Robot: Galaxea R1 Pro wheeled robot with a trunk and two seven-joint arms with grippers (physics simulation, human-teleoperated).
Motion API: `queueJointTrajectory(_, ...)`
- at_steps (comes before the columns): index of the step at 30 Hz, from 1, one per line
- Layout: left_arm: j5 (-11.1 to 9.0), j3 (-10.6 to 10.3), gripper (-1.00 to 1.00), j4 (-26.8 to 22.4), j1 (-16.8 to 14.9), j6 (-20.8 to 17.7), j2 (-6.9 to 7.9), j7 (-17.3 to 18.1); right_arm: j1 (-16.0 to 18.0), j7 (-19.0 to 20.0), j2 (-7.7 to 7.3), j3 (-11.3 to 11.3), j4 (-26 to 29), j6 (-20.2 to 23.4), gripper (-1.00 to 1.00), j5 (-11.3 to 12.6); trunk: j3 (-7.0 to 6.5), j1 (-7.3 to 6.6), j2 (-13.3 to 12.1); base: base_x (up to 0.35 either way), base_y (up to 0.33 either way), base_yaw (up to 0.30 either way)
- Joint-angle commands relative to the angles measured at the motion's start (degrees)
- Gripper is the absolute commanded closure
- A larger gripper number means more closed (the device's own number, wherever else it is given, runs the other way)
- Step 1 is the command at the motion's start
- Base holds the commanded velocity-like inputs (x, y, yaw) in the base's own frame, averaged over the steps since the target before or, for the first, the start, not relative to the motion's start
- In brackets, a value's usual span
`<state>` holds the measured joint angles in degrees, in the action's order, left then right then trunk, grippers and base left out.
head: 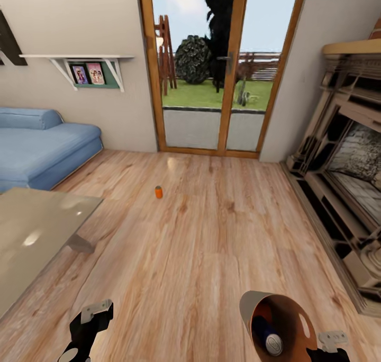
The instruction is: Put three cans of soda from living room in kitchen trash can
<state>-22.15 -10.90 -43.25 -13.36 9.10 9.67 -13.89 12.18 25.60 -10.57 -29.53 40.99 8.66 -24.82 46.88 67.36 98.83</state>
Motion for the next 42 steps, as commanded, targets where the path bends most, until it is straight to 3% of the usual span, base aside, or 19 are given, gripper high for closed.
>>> queueJointTrajectory(1, 0.00, 0.00, -1.00, 0.00, 0.00, -0.01, 0.00, 0.00, 0.03, 0.18, 0.00, 0.00, 0.06, 0.04, 1.00, 0.65, -0.01, 0.00, 0.00, 0.279, -0.203, 0.171)
queueJointTrajectory(19, 0.00, -0.09, -1.00, 0.00, 0.00, 0.01, 0.00, 0.00, 0.01, 0.15, 0.02, 0.09, -0.02, 0.04, 1.00, 0.54, -0.01, 0.00, 0.00, 0.278, -0.204, 0.134)
queueJointTrajectory(42, -0.08, 0.25, -1.00, 0.07, 0.00, -0.27, 0.00, -0.07, 0.01, 0.18, 0.02, 0.09, -0.03, -0.04, 1.00, 0.47, -1.08, 0.00, 0.00, 0.261, -0.203, 0.008)
